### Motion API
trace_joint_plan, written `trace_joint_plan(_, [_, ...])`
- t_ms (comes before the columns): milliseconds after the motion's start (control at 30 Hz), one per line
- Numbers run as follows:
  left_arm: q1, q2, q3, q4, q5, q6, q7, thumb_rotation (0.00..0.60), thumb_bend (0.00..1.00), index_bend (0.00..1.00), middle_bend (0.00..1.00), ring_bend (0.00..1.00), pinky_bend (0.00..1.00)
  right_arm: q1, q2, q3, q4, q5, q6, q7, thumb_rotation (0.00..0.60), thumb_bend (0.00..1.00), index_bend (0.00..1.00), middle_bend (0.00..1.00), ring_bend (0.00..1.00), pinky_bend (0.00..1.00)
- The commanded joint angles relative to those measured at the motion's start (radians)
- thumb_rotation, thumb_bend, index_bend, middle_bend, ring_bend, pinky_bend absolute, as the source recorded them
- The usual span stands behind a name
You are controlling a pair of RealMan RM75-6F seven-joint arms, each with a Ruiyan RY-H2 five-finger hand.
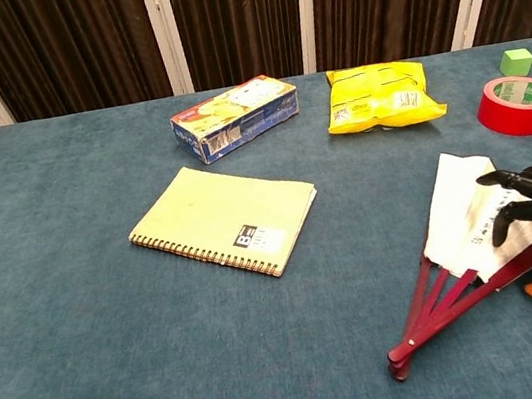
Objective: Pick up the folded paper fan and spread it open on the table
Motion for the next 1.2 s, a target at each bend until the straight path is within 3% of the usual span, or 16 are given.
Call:
trace_joint_plan(33, [0.0, -0.001, 0.0, 0.0, 0.0, -0.001, 0.003, 0.6, 0.13, 0.04, 0.0, 0.0, 0.0, 0.007, -0.007, 0.003, 0.009, 0.001, -0.007, 0.001, 0.6, 0.29, 0.44, 0.08, 0.13, 0.07])
trace_joint_plan(300, [-0.001, -0.006, 0.0, -0.001, 0.0, -0.001, 0.015, 0.6, 0.13, 0.05, 0.0, 0.0, 0.0, 0.031, -0.022, 0.02, 0.04, 0.007, -0.014, 0.034, 0.6, 0.29, 0.52, 0.1, 0.16, 0.07])
trace_joint_plan(533, [0.0, -0.008, 0.003, -0.003, 0.005, -0.001, 0.022, 0.6, 0.13, 0.05, 0.0, 0.0, 0.0, 0.038, -0.022, 0.02, 0.058, 0.004, -0.002, 0.074, 0.6, 0.35, 0.59, 0.13, 0.18, 0.08])
trace_joint_plan(900, [0.001, -0.011, 0.006, -0.005, 0.009, 0.0, 0.031, 0.6, 0.13, 0.05, 0.0, 0.0, 0.0, 0.048, -0.018, 0.021, 0.079, 0.004, 0.011, 0.125, 0.6, 0.38, 0.62, 0.14, 0.19, 0.09])
trace_joint_plan(1200, [0.001, -0.012, 0.005, -0.006, 0.009, 0.0, 0.033, 0.6, 0.13, 0.05, 0.0, 0.0, 0.0, 0.07, 0.002, 0.033, 0.073, -0.011, 0.033, 0.139, 0.6, 0.43, 0.74, 0.18, 0.22, 0.11])
